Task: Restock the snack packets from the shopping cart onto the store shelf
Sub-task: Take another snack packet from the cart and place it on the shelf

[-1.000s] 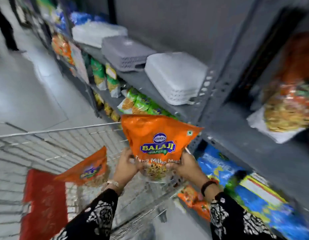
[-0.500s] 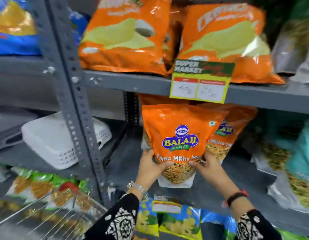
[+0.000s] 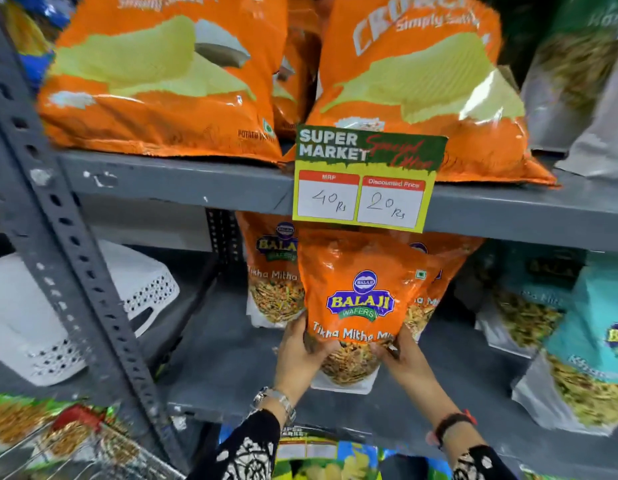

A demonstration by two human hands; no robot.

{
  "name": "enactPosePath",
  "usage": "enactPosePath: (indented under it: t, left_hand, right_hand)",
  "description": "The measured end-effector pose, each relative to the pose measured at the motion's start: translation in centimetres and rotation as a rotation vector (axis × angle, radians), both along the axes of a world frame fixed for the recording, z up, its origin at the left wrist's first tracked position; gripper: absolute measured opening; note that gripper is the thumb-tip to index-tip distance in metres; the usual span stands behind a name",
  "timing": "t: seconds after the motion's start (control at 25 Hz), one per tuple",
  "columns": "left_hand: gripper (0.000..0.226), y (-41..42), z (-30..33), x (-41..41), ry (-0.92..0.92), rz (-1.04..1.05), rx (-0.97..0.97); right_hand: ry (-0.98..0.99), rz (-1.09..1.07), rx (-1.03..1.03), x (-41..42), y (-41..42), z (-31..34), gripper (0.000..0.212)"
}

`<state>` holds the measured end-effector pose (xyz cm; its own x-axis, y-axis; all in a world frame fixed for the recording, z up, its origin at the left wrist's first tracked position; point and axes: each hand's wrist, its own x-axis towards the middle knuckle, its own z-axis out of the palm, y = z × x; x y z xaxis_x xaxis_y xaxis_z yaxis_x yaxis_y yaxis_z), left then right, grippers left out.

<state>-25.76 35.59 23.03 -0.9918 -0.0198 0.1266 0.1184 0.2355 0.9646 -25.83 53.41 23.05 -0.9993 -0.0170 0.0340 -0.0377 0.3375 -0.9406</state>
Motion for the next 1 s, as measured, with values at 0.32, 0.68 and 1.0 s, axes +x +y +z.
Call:
enactPosePath:
  t: [0.32, 0.68, 1.0]
  left_hand:
    - [0.048, -8.5, -3.5, 10.5, 0.071, 0.426, -0.051]
    - [0.042, -28.7, -10.9, 32.9, -0.223, 1.084, -0.149]
    - [0.076, -38.2, -23.2, 42.8, -0.841, 0.97, -0.041]
  right_hand:
    - [0.38, -0.173, 0.119, 9.2, -7.8, -2.5, 0.041]
    - [0.233, 0.785, 0.311, 16.1, -31.2, -7.5, 0.043]
    - [-0.049, 1.332, 0.611, 20.3, -49.5, -20.1, 0.071]
